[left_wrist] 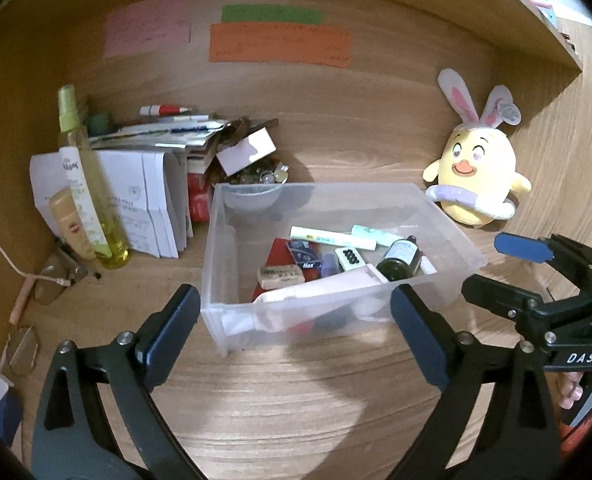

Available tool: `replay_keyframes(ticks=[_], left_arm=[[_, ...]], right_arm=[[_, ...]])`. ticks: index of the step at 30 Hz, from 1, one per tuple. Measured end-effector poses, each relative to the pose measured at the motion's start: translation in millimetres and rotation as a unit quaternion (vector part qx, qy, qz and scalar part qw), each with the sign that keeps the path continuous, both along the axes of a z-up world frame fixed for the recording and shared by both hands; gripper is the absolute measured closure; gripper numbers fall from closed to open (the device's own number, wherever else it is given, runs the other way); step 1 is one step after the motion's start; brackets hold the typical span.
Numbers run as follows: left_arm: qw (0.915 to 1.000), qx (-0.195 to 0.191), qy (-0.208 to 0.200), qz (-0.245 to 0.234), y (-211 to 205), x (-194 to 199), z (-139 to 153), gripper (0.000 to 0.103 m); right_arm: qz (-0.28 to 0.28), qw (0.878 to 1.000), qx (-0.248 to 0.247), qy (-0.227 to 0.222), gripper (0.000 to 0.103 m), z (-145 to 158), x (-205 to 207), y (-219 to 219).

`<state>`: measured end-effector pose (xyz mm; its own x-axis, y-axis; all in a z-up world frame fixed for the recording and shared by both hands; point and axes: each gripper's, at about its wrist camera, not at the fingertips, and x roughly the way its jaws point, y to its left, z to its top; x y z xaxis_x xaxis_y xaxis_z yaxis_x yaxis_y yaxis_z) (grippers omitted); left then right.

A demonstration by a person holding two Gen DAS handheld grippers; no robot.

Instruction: Organize objects

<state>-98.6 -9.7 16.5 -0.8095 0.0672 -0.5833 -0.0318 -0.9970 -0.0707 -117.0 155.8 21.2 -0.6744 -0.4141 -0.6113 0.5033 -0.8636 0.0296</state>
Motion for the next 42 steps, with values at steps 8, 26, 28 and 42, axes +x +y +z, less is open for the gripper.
replay_keyframes(ticks=[8, 26, 28, 42], left_arm=[[1.0, 0.002, -0.006, 0.005, -3.5, 7.4, -6.0, 0.006], [1.0, -0.004, 0.005, -0.006, 0.7, 21.7, -3.8, 0.006], [1.0, -0.002, 0.006, -0.007, 0.8, 22.2, -3.6, 0.006], [0.9999, -0.003, 0.003, -0.012, 4.3, 21.9, -4.0, 0.006]], right_arm=[[-0.001, 1.0, -0.002, -0.005, 0.021, -6.5, 9.4, 1.2], [-0.002, 1.0, -0.008, 0.0, 0.02, -4.0, 21.4, 1.3], [-0.001, 1.0, -0.008, 0.0, 0.02, -4.1, 20.7, 1.4], [-0.001, 1.0, -0.008, -0.001, 0.02, -4.4, 20.8, 1.8]])
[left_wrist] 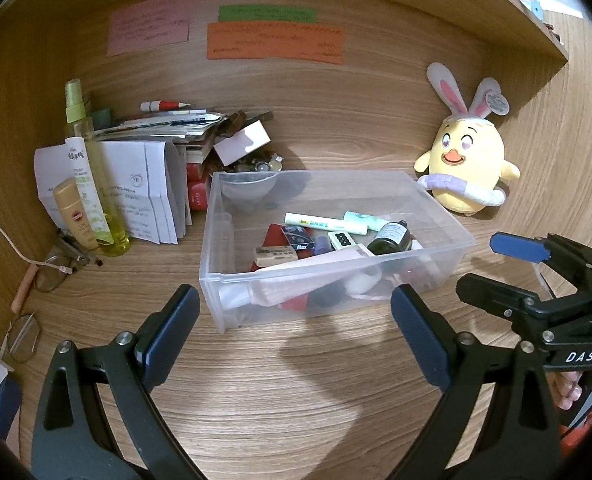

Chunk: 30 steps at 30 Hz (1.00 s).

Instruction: Organize objects

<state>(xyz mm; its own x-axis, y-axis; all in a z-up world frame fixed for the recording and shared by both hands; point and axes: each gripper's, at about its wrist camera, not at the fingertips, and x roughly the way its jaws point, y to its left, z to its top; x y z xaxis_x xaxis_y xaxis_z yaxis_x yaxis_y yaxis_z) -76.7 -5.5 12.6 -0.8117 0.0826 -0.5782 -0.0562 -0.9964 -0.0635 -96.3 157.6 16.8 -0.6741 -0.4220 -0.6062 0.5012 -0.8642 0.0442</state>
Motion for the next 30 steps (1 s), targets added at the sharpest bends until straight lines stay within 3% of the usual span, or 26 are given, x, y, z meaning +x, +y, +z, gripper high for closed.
replay_keyframes(ticks=[30], left_arm=[[0.9997, 0.005, -0.015, -0.018, 6.8, -6.4, -5.9, 0.004]], right_arm=[[-0.005, 1.0, -0.005, -0.013, 0.02, -6.4, -8.9, 2.6]])
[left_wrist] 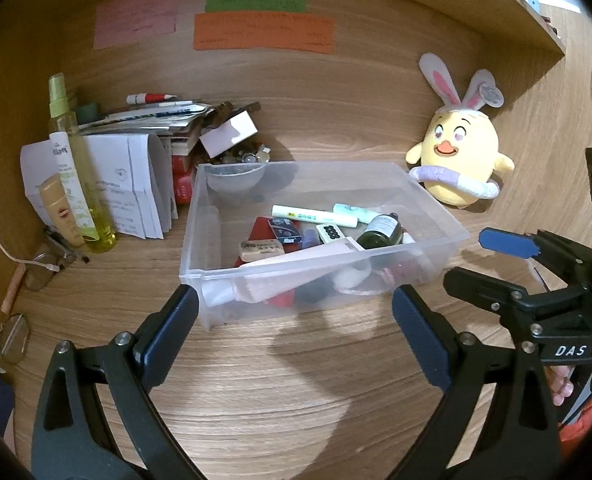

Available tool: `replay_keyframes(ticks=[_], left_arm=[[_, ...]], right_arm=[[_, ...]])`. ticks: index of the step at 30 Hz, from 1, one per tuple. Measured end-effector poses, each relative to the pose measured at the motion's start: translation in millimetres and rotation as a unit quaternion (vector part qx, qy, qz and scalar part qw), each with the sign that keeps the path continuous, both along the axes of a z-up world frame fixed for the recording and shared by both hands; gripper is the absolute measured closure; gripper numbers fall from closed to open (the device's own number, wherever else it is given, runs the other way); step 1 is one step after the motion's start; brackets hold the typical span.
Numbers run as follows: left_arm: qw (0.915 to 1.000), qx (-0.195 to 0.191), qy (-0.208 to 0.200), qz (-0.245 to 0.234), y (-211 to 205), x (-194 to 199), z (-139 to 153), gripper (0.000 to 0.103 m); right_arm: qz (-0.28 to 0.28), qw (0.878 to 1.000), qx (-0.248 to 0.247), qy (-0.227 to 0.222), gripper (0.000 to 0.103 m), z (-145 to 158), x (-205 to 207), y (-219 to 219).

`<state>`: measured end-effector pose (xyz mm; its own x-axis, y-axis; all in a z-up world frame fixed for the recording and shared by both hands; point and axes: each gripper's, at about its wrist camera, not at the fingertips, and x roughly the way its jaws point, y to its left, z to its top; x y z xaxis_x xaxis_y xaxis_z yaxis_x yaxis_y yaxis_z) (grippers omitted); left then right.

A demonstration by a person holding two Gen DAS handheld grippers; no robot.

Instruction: Organize objects

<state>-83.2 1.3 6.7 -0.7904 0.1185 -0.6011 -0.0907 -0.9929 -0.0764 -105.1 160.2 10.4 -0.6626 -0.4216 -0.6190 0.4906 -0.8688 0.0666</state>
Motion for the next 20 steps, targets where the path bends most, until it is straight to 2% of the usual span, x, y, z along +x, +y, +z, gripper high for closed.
replay_keyframes(ticks=[7, 20], left_arm=[[0.9999, -0.007, 0.011, 0.0, 3.2, 2.3, 2.0, 0.004], [0.9999, 0.015, 0.006, 0.003, -3.7, 4.2, 1.7, 0.004]], right_arm=[[-0.001, 1.0, 0.001, -0.003, 0.02, -1.6, -1.7, -1.3], [-0.004, 1.0, 0.003, -0.006, 0.02, -3.8, -2.8, -1.7]])
